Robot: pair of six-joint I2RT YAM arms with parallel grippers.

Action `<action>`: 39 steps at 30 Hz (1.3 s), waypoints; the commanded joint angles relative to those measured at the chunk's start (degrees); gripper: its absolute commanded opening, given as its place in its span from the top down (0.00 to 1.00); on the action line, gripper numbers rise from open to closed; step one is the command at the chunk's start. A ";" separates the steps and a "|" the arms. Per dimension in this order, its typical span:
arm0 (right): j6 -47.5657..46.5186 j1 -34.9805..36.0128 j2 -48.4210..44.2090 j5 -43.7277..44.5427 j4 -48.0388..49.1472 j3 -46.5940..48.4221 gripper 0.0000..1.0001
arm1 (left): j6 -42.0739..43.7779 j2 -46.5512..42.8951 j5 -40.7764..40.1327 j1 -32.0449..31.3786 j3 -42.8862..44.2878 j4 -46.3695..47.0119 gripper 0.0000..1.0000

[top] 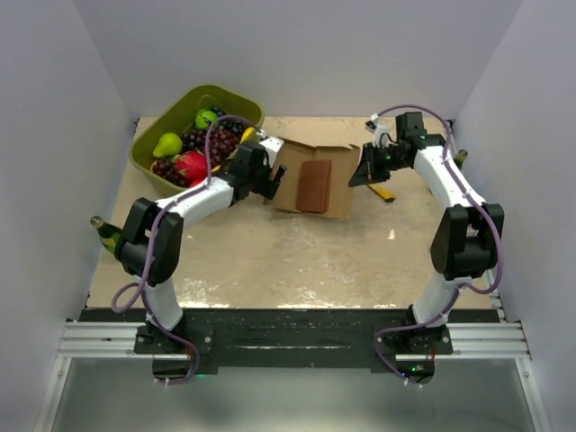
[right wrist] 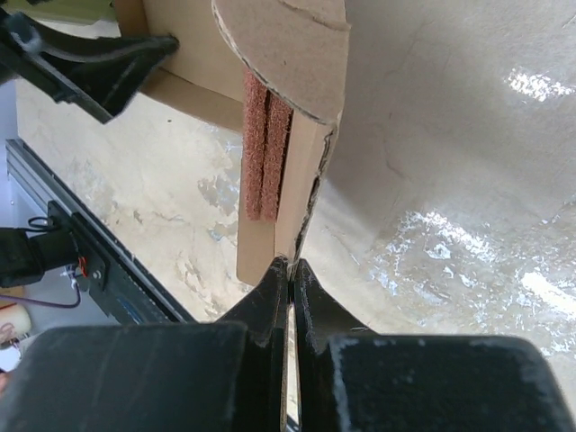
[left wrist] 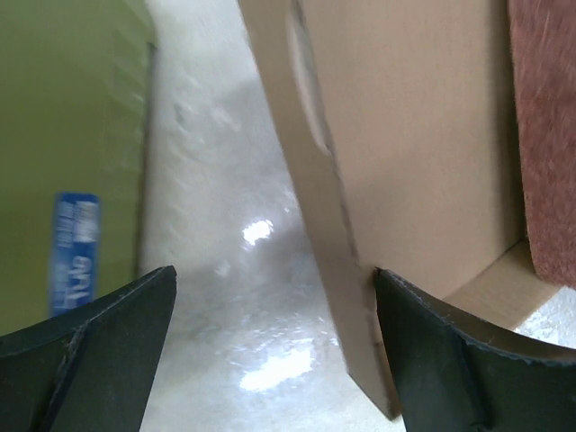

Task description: Unpack the express box

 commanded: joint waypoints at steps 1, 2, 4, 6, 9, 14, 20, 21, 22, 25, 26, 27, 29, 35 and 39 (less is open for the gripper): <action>-0.97 0.23 -1.14 -0.77 -0.98 0.61 1.00 | 5.72 -9.06 -3.31 -0.02 8.43 3.24 0.04; -0.80 0.23 -1.14 -0.51 -1.07 0.53 1.00 | 5.82 -10.30 -2.17 -0.29 9.06 3.77 0.04; -0.18 0.23 -1.14 -0.07 -0.81 0.26 1.00 | 4.77 -14.50 6.21 -0.90 8.72 9.00 0.06; 0.35 0.23 -1.14 0.20 -0.72 0.09 1.00 | 3.02 -16.54 17.64 -1.26 7.58 15.07 0.09; 1.05 0.23 -1.22 0.11 -0.19 0.00 1.00 | -2.77 -14.19 32.02 -4.14 9.41 15.64 0.10; 1.84 0.23 -1.66 -0.50 0.08 0.09 1.00 | -7.10 -3.03 34.08 -8.89 12.14 11.17 0.11; 4.74 0.23 -3.94 -1.03 1.83 -2.36 1.00 | -10.35 2.52 18.41 -9.34 11.09 7.99 0.00; 5.96 0.23 -4.30 -1.03 2.88 -2.90 1.00 | -10.70 3.22 18.67 -9.34 10.83 8.43 0.00; 6.58 0.23 -4.82 -1.20 3.50 -3.34 1.00 | -11.40 3.49 17.28 -9.52 10.74 8.34 0.00; 7.64 0.15 -5.27 -1.47 4.12 -4.22 1.00 | -11.32 4.80 12.29 -10.57 11.00 7.73 0.00; 7.56 0.23 -5.62 -1.47 4.21 -4.22 1.00 | -11.41 5.15 10.51 -10.83 11.52 5.20 0.00; 7.64 0.23 -5.79 -1.73 4.21 -4.13 1.00 | -11.32 5.85 9.63 -10.75 11.53 5.35 0.00; 7.90 0.23 -5.80 -3.22 4.38 -3.87 1.00 | -11.14 6.56 9.18 -10.75 11.70 5.35 0.00; 8.70 0.23 -5.62 -3.05 5.00 -5.01 1.00 | -12.64 9.55 18.66 -10.92 13.90 8.67 0.00; 9.14 0.23 -5.27 -3.93 5.44 -5.19 1.00 | -12.90 11.39 22.80 -10.92 14.61 9.57 0.00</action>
